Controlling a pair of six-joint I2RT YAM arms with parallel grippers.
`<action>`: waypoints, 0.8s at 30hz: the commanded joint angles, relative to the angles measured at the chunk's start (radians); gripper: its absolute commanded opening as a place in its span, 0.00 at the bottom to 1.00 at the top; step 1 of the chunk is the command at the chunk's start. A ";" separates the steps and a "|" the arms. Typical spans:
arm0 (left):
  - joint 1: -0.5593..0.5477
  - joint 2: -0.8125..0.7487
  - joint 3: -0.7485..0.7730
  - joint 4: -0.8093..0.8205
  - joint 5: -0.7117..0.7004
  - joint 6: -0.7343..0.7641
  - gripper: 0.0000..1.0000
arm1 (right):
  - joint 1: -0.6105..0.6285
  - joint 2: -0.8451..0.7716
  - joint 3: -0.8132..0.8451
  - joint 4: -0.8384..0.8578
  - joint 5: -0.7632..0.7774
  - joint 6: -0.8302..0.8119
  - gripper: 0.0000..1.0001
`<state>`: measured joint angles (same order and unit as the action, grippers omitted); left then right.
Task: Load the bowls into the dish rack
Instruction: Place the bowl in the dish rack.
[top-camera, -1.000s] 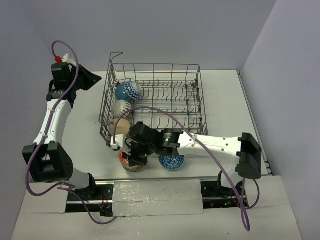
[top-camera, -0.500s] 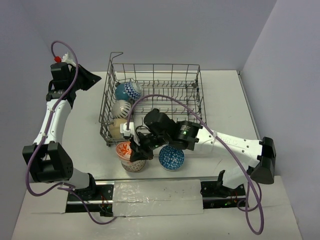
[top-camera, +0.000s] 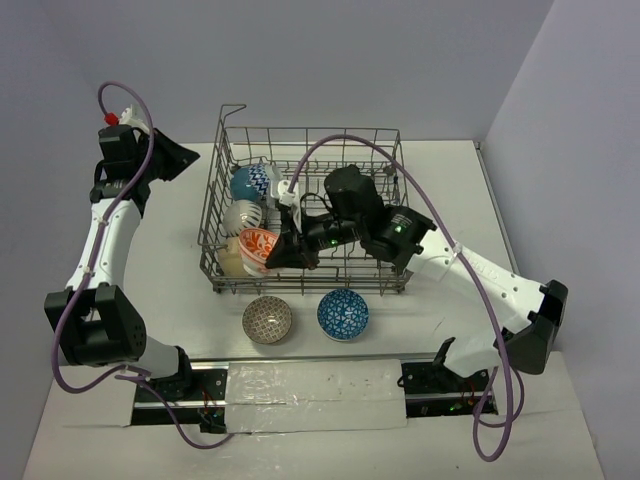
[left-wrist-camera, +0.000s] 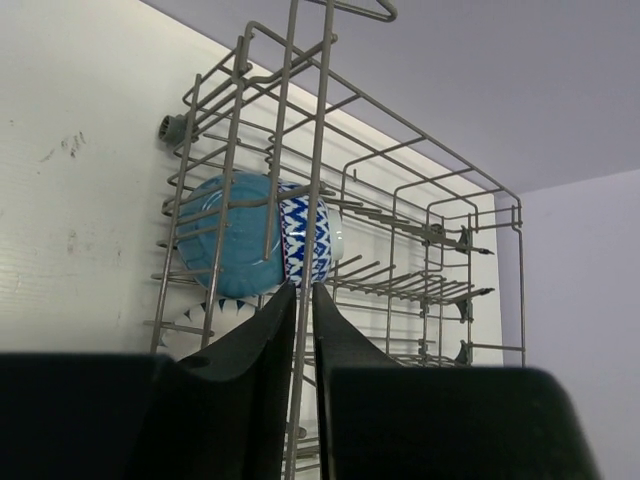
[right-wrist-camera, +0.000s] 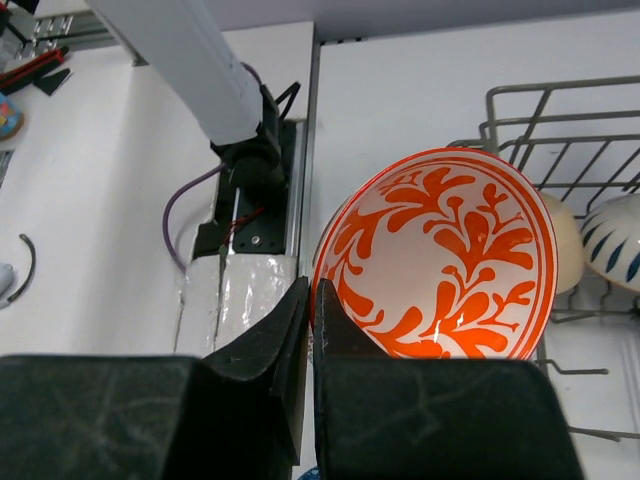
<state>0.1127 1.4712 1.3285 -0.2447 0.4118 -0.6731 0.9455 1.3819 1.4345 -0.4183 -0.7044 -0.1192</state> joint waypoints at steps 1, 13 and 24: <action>0.011 -0.048 0.014 0.030 -0.034 0.023 0.18 | -0.033 -0.024 0.073 0.093 -0.058 0.007 0.00; 0.028 -0.135 0.112 -0.051 -0.143 0.199 0.30 | -0.218 0.104 0.130 0.092 -0.253 0.029 0.00; 0.005 -0.040 0.265 -0.056 0.376 0.299 0.35 | -0.405 0.192 0.139 0.119 -0.582 0.065 0.00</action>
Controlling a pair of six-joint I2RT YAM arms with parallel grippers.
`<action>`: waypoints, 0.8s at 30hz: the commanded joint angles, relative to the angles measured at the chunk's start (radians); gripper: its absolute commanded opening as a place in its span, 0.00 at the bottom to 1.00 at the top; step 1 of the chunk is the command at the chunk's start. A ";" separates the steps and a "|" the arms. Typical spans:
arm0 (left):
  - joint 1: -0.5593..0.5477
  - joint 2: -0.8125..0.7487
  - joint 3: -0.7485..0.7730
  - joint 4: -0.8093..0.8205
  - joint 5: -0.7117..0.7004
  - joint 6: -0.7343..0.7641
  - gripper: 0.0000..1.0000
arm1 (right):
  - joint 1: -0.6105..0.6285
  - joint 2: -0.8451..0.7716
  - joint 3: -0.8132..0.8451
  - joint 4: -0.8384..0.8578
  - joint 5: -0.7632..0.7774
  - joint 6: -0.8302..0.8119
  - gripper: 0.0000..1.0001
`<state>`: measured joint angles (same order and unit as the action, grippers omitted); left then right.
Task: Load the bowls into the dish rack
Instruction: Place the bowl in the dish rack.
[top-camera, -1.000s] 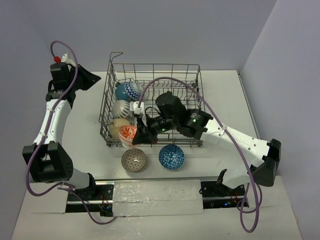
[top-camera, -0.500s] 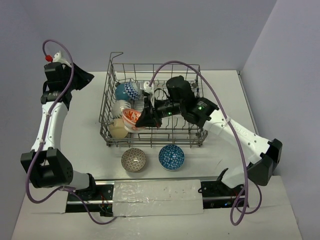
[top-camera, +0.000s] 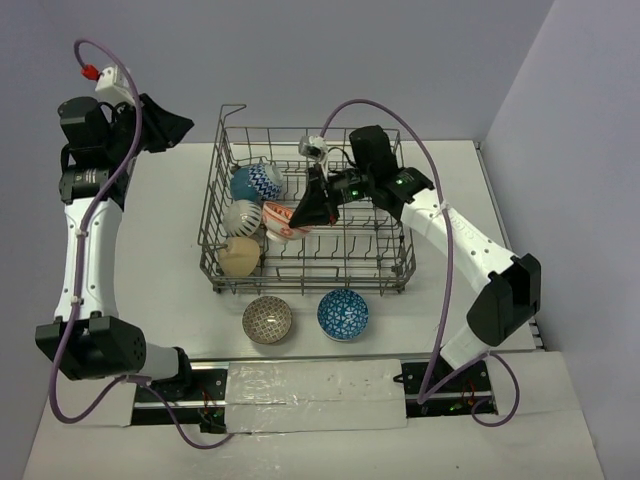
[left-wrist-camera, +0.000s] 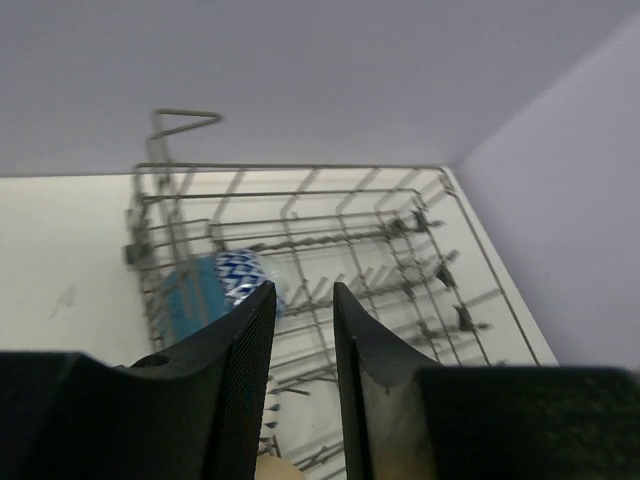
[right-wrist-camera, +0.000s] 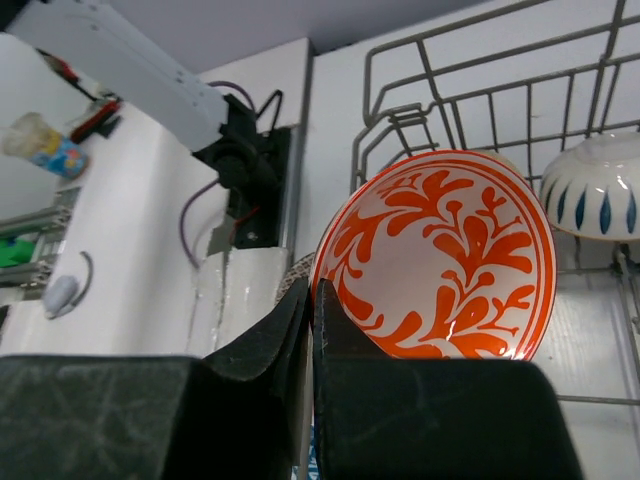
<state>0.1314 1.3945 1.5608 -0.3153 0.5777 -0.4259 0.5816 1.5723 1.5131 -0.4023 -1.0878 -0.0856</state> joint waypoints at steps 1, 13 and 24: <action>-0.018 0.053 0.027 0.043 0.284 0.049 0.35 | -0.055 0.006 0.055 0.146 -0.260 0.064 0.00; -0.173 0.170 0.019 0.148 0.520 0.043 0.35 | -0.150 0.253 -0.121 1.973 -0.445 1.577 0.00; -0.253 0.216 0.007 0.222 0.554 0.039 0.33 | -0.161 0.423 0.028 2.168 -0.440 1.817 0.00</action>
<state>-0.0959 1.5890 1.5578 -0.1406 1.0878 -0.4068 0.4313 2.0239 1.4528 1.2026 -1.5158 1.6241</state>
